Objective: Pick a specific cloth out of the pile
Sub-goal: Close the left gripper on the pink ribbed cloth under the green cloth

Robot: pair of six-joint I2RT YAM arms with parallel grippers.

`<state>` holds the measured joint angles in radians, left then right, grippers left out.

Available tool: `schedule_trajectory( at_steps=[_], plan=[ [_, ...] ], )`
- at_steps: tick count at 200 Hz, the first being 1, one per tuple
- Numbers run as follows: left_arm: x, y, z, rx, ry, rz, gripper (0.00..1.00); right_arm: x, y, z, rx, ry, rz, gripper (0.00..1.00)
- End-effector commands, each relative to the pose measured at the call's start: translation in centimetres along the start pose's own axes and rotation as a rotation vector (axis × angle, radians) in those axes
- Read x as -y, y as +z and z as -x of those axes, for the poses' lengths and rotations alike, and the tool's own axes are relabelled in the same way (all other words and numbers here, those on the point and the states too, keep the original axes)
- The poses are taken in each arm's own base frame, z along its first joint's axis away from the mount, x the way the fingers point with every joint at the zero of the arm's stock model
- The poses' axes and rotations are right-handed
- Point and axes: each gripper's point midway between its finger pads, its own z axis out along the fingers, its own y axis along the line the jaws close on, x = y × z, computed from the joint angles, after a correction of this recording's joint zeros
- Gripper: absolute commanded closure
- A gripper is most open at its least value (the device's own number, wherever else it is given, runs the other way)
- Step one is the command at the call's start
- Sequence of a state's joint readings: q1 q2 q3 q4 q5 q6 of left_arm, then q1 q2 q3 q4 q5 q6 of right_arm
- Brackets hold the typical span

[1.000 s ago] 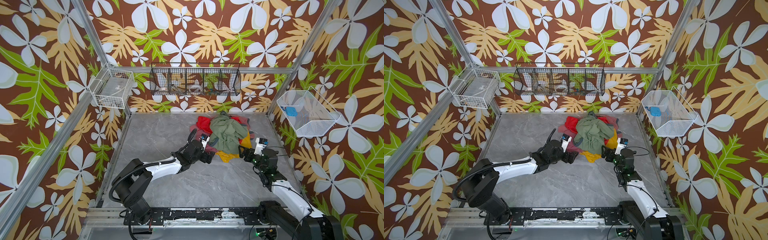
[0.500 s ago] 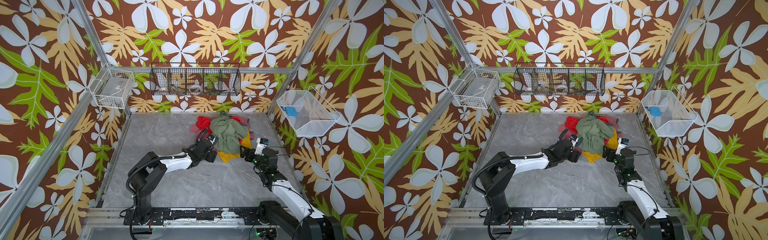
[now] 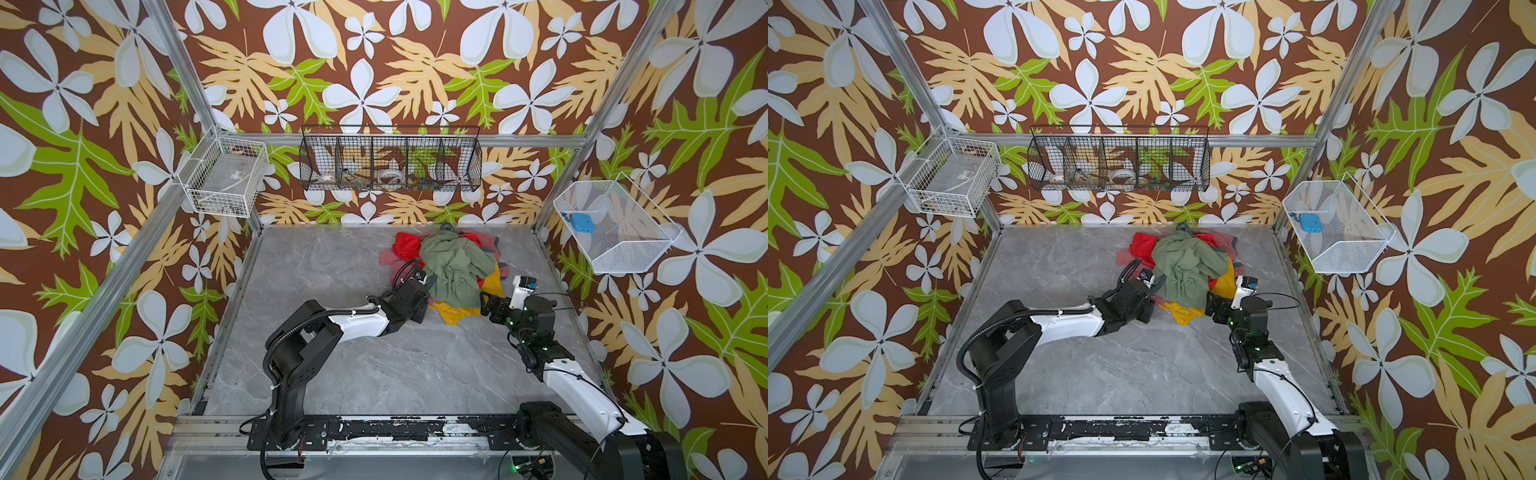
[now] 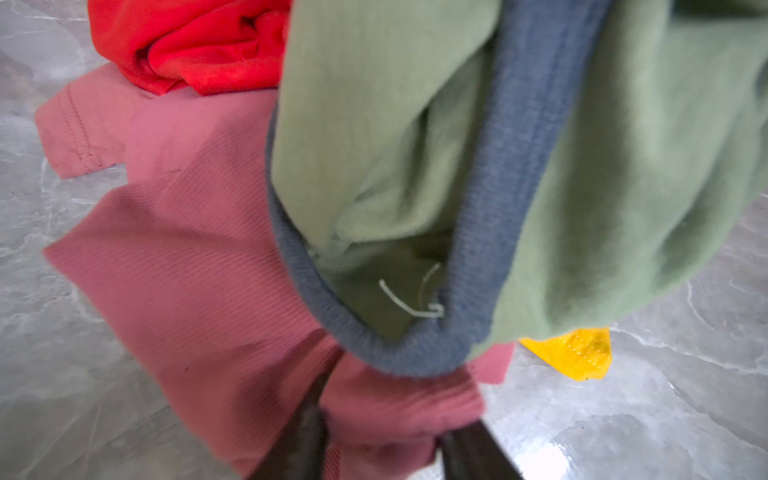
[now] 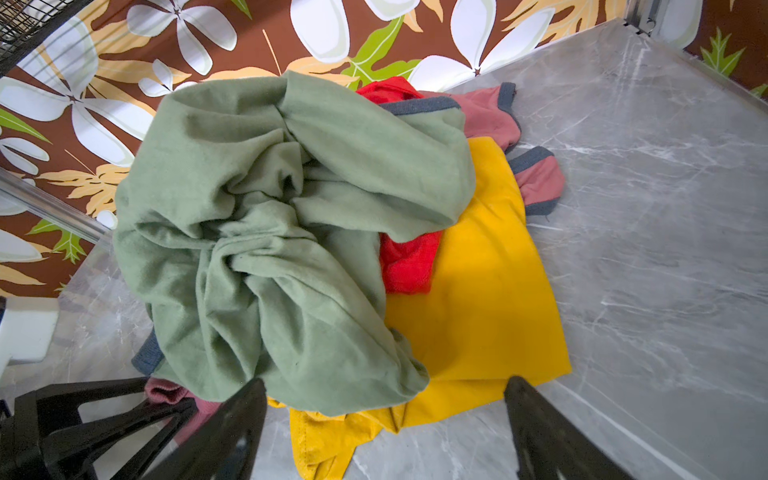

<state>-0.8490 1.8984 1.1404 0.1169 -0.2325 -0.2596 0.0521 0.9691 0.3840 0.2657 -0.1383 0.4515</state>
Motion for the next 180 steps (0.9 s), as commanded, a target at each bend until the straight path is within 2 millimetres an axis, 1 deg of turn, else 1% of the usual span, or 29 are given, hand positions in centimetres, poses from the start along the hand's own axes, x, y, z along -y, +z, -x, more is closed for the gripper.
schedule_trajectory(
  at_steps=[1,14,42,71,110,138,156,180],
  plan=[
    [0.2,-0.5,0.5,0.017,-0.001,0.002,0.79,0.5,0.1,0.2,0.011,0.005,-0.033,0.10],
    [0.4,-0.8,0.8,0.026,0.007,-0.001,0.89,0.6,0.1,0.1,0.009,0.011,-0.030,0.10],
    [0.7,-1.4,1.5,0.047,0.028,0.005,1.00,0.2,0.3,0.1,0.014,0.022,-0.007,0.10],
    [0.6,-2.5,2.5,0.081,0.016,0.022,1.00,0.1,0.3,0.4,0.021,0.022,-0.007,0.10],
    [0.2,-5.6,5.1,0.163,0.000,0.034,1.00,-0.1,0.3,0.7,0.032,0.023,0.005,0.10],
    [0.5,-7.8,7.0,0.215,0.020,0.026,1.00,-0.4,0.5,0.7,0.038,0.033,0.029,0.09],
    [0.6,-8.8,7.9,0.234,0.044,0.042,1.00,-0.5,0.8,0.5,0.034,0.046,0.039,0.09],
    [0.1,-10.1,9.1,0.255,0.064,0.076,1.00,-0.4,1.2,0.1,0.028,0.067,0.038,0.08]
  ],
)
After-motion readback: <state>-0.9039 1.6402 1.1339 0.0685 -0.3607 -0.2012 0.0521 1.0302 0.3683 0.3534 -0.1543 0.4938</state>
